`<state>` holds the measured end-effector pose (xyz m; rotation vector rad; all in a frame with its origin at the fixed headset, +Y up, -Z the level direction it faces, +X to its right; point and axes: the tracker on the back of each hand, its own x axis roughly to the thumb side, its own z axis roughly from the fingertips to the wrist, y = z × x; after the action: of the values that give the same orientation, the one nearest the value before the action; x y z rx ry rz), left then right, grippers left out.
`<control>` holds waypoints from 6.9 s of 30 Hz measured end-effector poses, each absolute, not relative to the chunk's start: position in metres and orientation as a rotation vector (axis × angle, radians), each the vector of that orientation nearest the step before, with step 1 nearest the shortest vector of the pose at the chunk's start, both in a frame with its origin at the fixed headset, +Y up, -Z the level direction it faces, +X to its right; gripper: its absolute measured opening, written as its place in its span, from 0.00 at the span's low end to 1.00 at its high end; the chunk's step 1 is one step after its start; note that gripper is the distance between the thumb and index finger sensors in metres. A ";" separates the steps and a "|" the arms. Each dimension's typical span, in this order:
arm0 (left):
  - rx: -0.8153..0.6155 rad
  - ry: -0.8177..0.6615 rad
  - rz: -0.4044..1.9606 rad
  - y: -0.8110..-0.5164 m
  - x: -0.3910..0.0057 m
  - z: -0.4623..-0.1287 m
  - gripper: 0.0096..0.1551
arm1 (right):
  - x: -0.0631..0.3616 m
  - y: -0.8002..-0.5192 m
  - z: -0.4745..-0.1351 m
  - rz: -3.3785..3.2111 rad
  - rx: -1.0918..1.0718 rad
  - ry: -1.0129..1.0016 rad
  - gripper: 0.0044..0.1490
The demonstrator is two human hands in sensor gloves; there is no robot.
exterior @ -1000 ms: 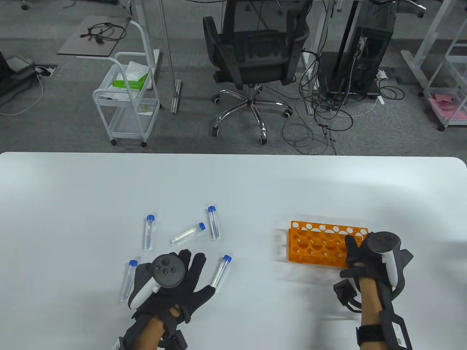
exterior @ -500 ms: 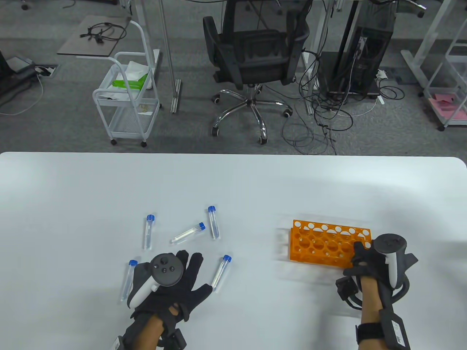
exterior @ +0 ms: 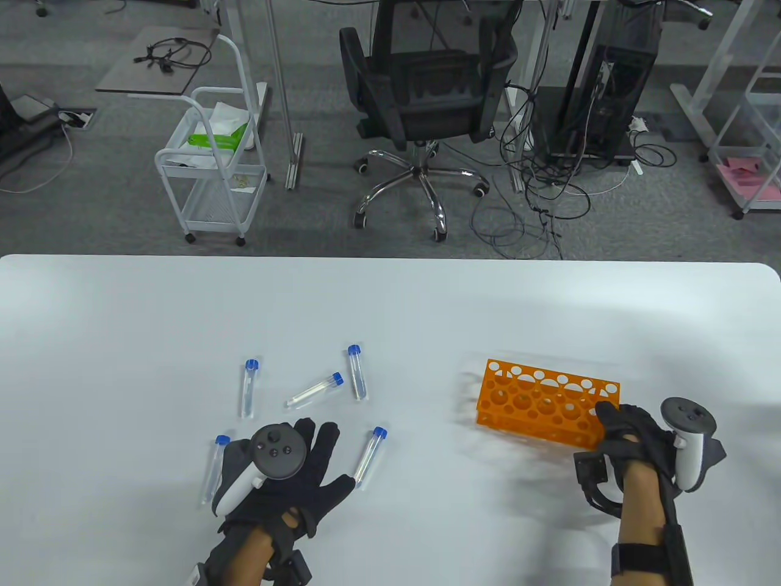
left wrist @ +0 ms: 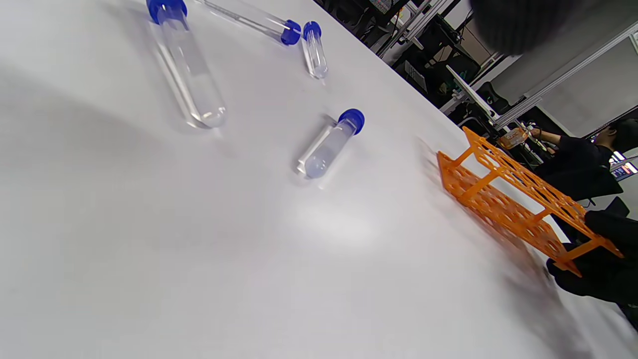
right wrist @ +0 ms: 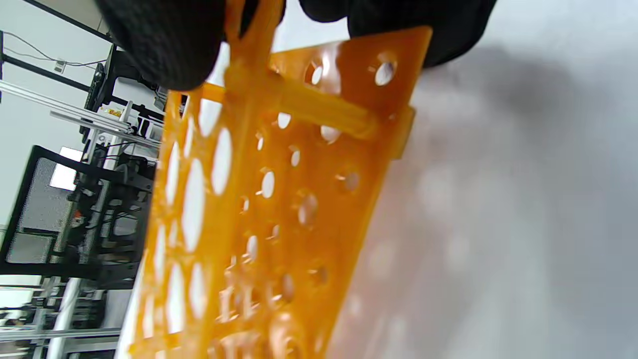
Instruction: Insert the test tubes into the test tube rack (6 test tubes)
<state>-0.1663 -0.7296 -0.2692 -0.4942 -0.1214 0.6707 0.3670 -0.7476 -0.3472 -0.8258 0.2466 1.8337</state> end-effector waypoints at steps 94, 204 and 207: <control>-0.293 0.528 0.586 -0.767 -0.293 -0.304 0.44 | 0.256 -0.692 -0.328 1.909 -0.176 0.539 0.39; 0.419 -0.198 0.390 -0.591 -0.068 -0.282 0.31 | 0.247 -0.705 -0.331 1.884 -0.170 0.590 0.39; 0.422 -0.211 0.382 -0.592 -0.064 -0.281 0.31 | 0.247 -0.705 -0.331 1.885 -0.168 0.588 0.38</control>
<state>-0.0641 -0.5920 -0.2809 0.4221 -0.2110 0.3822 0.2474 -0.7046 -0.3314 -0.1683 0.5881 1.8845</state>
